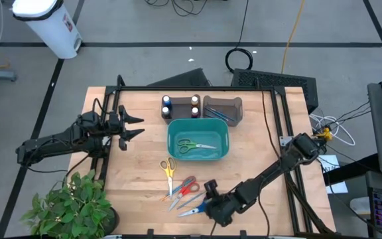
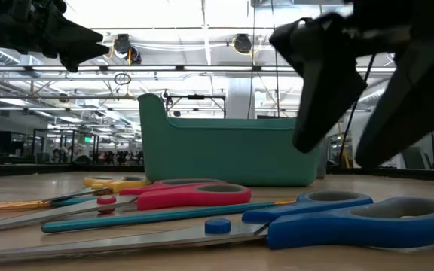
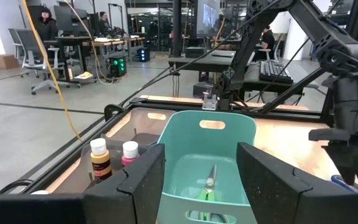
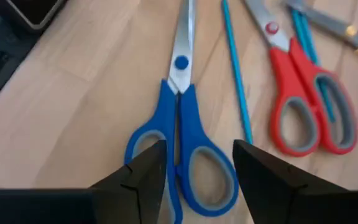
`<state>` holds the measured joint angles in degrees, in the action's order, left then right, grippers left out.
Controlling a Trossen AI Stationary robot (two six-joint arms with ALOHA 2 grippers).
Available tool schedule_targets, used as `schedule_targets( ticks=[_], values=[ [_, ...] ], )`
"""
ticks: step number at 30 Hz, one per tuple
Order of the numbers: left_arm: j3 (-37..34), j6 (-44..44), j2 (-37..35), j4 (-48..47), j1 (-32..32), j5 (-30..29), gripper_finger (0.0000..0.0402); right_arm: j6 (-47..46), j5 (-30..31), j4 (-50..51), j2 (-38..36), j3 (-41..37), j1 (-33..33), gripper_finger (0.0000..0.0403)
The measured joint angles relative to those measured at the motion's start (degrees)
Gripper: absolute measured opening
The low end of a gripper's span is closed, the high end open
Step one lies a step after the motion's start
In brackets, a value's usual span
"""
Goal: Pick & Place Paint Supplies
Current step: Put the blue scissors into the green bin
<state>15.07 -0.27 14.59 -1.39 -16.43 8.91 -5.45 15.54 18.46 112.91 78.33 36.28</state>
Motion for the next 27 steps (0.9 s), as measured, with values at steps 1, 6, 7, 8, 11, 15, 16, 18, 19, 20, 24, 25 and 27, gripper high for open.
schedule_targets(
  ticks=[1,6,7,8,11,15,16,18,19,20,24,25,27],
  values=[
    [0.0,0.0,0.0,0.0,0.0,0.0,0.0207,-0.4,-0.9,-0.1,0.0,-0.4,-0.1,0.0173],
    [0.0,0.0,0.0,0.0,0.0,0.0,0.0207,-1.6,-2.9,-0.2,0.1,-2.1,-0.2,0.0172],
    [0.0,0.0,0.0,0.0,0.0,0.0,0.0207,-1.7,-3.1,-0.3,0.1,-2.4,-0.2,0.0171],
    [0.0,0.0,0.0,0.0,0.0,0.0,0.0207,-2.1,-3.6,-0.2,0.1,-2.7,-0.2,0.0171],
    [0.0,0.0,0.0,0.0,0.0,0.0,0.0207,-2.9,-3.8,-0.3,0.1,-3.3,-0.3,0.0171],
    [0.0,0.0,0.0,0.0,0.0,0.0,0.0207,-3.7,-3.8,-0.9,0.1,-4.8,-0.7,0.0171],
    [0.0,0.0,0.0,0.0,0.0,0.0,0.0207,-4.5,-3.8,-1.2,0.0,-5.1,-1.0,0.0171],
    [0.0,0.0,0.0,0.0,0.0,0.0,0.0207,-6.1,-3.9,-1.5,-0.1,-5.8,-1.4,0.0171],
    [0.0,0.0,0.0,0.0,0.0,0.0,0.0207,-6.6,-4.2,-1.6,-0.1,-6.2,-1.6,0.0171],
    [0.0,0.0,0.0,0.0,0.0,0.0,0.0207,-6.8,-5.2,-1.9,-0.2,-6.8,-1.9,0.0171],
    [0.0,0.0,0.0,0.0,0.0,0.0,0.0207,-7.6,-6.9,-3.9,-0.3,-8.6,-2.6,0.0163],
    [0.0,0.0,0.0,0.0,0.0,0.0,0.0207,-7.5,-7.0,-4.2,-0.4,-8.9,-2.8,0.0158],
    [0.0,0.0,0.0,0.0,0.0,0.0,0.0207,-7.3,-7.8,-4.3,-0.4,-9.1,-3.0,0.0145]
  ],
)
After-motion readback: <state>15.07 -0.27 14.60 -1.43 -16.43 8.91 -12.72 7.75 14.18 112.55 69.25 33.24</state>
